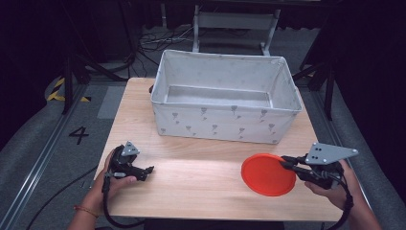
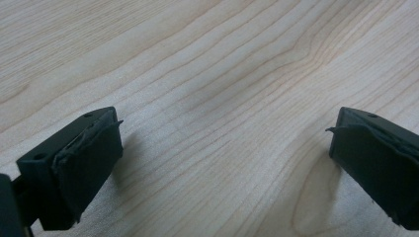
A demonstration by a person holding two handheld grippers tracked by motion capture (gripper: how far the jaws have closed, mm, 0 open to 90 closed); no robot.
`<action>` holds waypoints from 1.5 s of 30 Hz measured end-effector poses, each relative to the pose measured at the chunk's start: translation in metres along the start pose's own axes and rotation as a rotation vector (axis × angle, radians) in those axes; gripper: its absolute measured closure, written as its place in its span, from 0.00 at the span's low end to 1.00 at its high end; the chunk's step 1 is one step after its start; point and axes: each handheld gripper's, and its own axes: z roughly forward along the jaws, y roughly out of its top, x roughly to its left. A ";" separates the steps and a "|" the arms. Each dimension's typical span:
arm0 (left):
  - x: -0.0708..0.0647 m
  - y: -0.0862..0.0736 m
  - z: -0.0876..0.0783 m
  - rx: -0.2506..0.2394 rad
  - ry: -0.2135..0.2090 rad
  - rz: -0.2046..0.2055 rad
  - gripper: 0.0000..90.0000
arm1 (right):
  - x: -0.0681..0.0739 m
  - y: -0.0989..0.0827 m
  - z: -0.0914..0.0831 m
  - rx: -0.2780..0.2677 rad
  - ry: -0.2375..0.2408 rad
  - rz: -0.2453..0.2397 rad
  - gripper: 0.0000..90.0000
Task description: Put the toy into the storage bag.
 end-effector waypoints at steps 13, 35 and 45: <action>0.000 0.000 0.000 0.000 0.001 0.001 0.00 | -0.022 0.026 -0.043 0.019 -0.072 0.000 0.91; 0.000 0.000 0.000 0.001 0.000 0.001 0.00 | -0.064 0.107 -0.074 -0.014 -0.166 -0.043 0.91; 0.000 0.000 0.000 0.001 0.000 0.001 0.00 | -0.083 0.143 -0.072 -0.028 -0.188 -0.052 0.91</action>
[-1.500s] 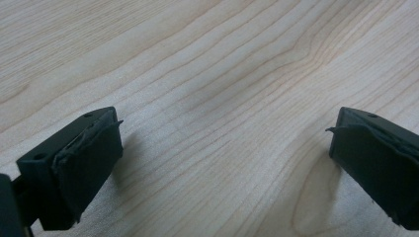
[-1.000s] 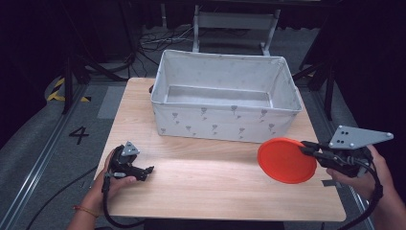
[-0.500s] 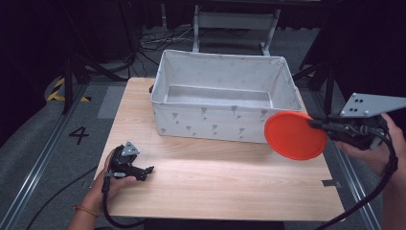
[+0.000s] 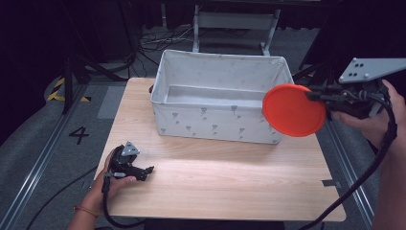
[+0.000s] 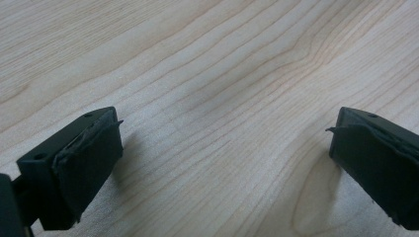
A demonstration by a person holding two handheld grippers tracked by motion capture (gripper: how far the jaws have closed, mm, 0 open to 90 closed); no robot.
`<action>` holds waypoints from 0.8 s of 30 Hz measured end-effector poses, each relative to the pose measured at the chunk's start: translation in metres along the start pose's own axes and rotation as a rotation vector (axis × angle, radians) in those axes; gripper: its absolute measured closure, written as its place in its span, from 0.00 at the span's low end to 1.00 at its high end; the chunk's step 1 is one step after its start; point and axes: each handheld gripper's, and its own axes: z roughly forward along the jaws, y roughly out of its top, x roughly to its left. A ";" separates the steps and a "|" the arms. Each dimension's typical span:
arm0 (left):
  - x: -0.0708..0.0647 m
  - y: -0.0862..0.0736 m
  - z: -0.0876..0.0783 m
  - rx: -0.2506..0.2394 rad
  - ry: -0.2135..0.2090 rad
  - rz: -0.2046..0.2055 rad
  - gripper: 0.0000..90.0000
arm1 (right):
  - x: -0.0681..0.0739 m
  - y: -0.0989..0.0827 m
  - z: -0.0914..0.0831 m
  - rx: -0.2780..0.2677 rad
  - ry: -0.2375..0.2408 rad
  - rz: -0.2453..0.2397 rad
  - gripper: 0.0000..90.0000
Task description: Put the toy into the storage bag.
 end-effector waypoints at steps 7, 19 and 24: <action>0.000 0.000 0.000 0.000 0.000 0.000 0.00 | -0.016 0.021 0.015 -0.001 -0.016 -0.005 0.91; 0.000 0.000 0.000 0.001 0.000 0.001 0.00 | -0.051 0.039 0.060 0.004 -0.012 0.009 0.91; 0.001 0.000 0.000 0.000 -0.008 0.005 0.00 | -0.066 0.035 0.091 0.038 -0.033 0.025 0.91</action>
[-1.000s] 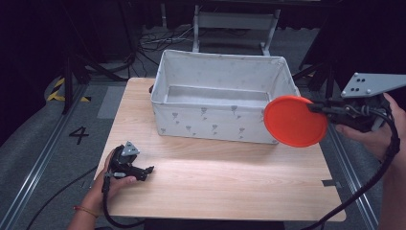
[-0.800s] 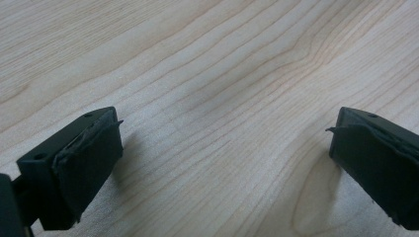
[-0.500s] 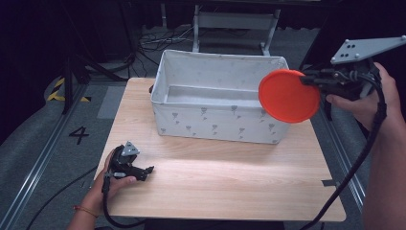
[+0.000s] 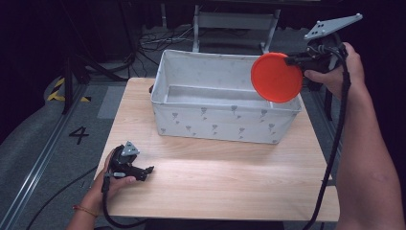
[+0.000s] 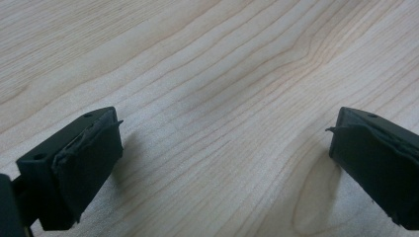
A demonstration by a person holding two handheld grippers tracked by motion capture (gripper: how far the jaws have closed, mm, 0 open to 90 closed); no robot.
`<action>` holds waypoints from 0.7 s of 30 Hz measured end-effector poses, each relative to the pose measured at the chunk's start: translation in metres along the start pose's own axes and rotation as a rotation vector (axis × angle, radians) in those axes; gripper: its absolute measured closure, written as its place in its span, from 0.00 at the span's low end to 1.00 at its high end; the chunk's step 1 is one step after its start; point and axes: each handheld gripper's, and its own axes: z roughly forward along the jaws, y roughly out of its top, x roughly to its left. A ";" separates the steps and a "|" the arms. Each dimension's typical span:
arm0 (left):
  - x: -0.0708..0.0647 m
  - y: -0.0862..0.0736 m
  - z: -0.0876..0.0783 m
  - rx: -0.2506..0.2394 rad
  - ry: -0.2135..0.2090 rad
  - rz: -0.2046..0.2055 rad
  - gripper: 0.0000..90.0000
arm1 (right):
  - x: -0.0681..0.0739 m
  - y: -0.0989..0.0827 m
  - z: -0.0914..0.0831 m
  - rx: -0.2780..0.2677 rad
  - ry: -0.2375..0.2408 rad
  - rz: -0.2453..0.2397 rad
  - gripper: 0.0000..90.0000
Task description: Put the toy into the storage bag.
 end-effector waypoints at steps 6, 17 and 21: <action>0.000 0.000 0.000 0.000 0.000 0.000 0.00 | -0.012 -0.010 0.036 0.020 -0.005 0.022 0.91; 0.000 0.000 0.000 0.000 0.000 0.000 0.00 | -0.009 -0.025 0.069 0.077 0.077 -0.052 0.91; 0.000 0.000 0.000 0.000 0.000 0.000 0.00 | -0.002 -0.028 0.078 0.115 0.102 -0.086 0.91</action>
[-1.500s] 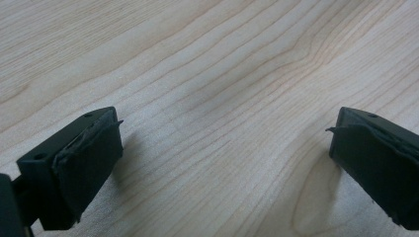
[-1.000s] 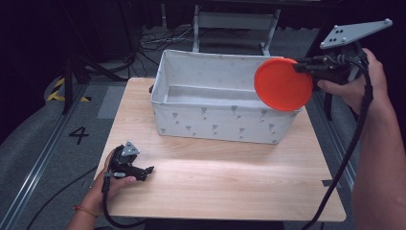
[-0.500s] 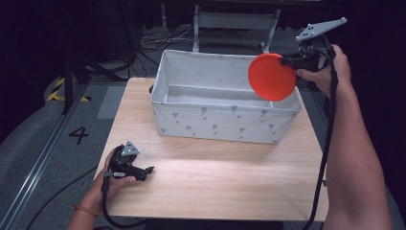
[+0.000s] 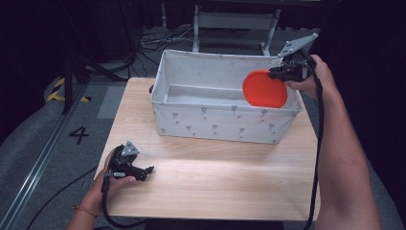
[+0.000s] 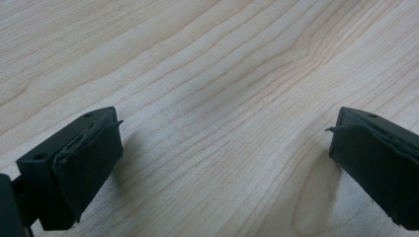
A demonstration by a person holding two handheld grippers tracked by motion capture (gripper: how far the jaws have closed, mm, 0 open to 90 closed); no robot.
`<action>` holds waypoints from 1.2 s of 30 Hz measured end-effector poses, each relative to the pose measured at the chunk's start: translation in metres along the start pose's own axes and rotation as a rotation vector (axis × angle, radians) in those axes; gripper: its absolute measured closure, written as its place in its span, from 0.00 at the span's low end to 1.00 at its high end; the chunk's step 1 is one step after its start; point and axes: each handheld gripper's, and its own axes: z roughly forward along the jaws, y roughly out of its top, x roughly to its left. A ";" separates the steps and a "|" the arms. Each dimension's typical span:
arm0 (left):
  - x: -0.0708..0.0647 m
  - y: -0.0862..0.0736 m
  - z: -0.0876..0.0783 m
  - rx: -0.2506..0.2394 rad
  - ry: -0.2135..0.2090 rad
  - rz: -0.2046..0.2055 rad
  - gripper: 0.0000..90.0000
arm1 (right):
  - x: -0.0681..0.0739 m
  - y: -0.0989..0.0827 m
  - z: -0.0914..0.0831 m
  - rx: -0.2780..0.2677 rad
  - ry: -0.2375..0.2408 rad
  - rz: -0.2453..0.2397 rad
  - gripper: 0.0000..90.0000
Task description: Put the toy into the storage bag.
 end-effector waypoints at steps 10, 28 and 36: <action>0.000 0.000 0.000 0.001 0.001 0.001 0.00 | 0.026 -0.004 0.042 0.178 0.088 -0.135 0.91; 0.000 0.000 0.000 0.000 0.001 -0.001 0.00 | 0.037 -0.008 0.071 0.348 0.196 -0.207 0.91; 0.000 0.000 0.000 0.000 0.002 -0.001 0.00 | 0.038 -0.011 0.077 0.415 0.204 -0.210 0.91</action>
